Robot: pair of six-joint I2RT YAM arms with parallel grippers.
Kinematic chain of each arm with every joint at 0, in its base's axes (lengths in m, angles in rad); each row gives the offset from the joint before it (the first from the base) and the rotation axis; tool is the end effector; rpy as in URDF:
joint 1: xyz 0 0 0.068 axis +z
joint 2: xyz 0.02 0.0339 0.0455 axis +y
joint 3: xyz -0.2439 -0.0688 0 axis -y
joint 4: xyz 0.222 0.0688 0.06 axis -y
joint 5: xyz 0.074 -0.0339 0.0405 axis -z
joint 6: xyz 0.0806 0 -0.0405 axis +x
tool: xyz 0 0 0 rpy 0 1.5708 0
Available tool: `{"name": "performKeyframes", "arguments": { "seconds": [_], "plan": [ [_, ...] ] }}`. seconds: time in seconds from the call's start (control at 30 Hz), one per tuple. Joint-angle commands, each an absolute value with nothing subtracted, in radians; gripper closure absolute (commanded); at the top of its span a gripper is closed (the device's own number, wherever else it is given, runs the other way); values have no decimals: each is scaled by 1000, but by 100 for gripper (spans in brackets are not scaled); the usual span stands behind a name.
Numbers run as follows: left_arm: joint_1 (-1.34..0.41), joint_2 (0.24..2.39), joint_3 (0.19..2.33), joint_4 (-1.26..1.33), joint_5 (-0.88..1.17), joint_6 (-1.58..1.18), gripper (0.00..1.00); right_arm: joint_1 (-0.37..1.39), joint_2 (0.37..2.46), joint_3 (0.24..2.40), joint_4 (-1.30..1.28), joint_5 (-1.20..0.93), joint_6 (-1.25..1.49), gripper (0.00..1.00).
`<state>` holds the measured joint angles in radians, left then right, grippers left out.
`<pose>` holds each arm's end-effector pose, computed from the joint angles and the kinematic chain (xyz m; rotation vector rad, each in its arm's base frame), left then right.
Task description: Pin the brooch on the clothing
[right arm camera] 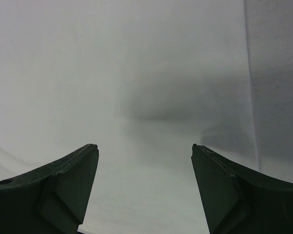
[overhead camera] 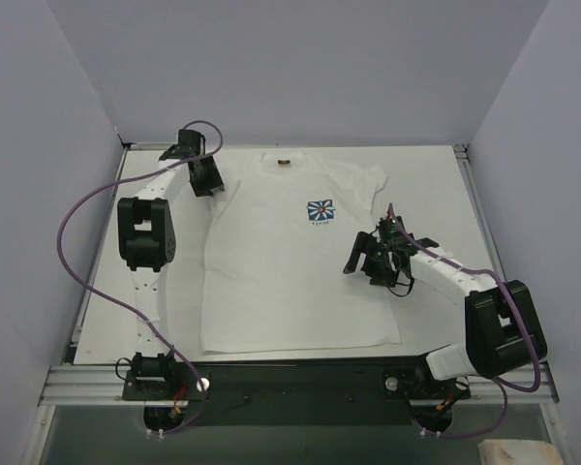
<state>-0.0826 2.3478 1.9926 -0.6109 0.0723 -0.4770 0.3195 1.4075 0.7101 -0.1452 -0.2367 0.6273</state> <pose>0.5056 -0.0477 0.1394 -0.4737 2.5185 -0.3098 0.2698 0.1092 0.1439 0.2721 2.4955 0.7011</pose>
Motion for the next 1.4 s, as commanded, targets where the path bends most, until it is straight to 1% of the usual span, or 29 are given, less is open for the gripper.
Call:
{"name": "performKeyframes", "arguments": {
  "seconds": [0.0,0.07,0.1,0.17,0.2,0.33,0.53,0.67,0.87,1.03,1.1,1.3,1.37],
  "plan": [
    [-90,2352,2023,-589,110,-468,53,310,1422,707,-144,-239,629,21],
    [-98,2344,2014,-572,112,-466,64,310,1428,710,-143,-239,630,22],
    [-101,2339,2013,-568,112,-463,77,310,1433,710,-143,-239,629,22],
    [-101,2333,2010,-561,112,-462,90,308,1436,707,-141,-239,629,22],
    [-101,2329,2011,-563,112,-460,100,310,1434,707,-140,-241,629,22],
    [-95,2289,1982,-561,80,-454,100,311,1436,701,-137,-242,632,22],
    [-87,2132,1812,-447,9,-443,100,311,1442,693,-127,-245,634,22],
    [-81,2030,1729,-433,-92,-439,100,314,1460,684,-107,-262,647,22],
    [-35,1919,1550,-364,-178,-479,100,324,1488,690,-92,-276,652,23],
    [-6,1875,1399,-281,-186,-557,100,328,1497,695,-87,-282,657,23],
    [38,1867,1370,-253,-179,-575,100,330,1500,695,-86,-282,657,23],
    [75,1862,1310,-241,-184,-624,100,333,1500,686,-81,-284,657,23],
    [77,1839,1261,-230,-215,-646,100,336,1500,686,-81,-284,657,23]
  ]
}}
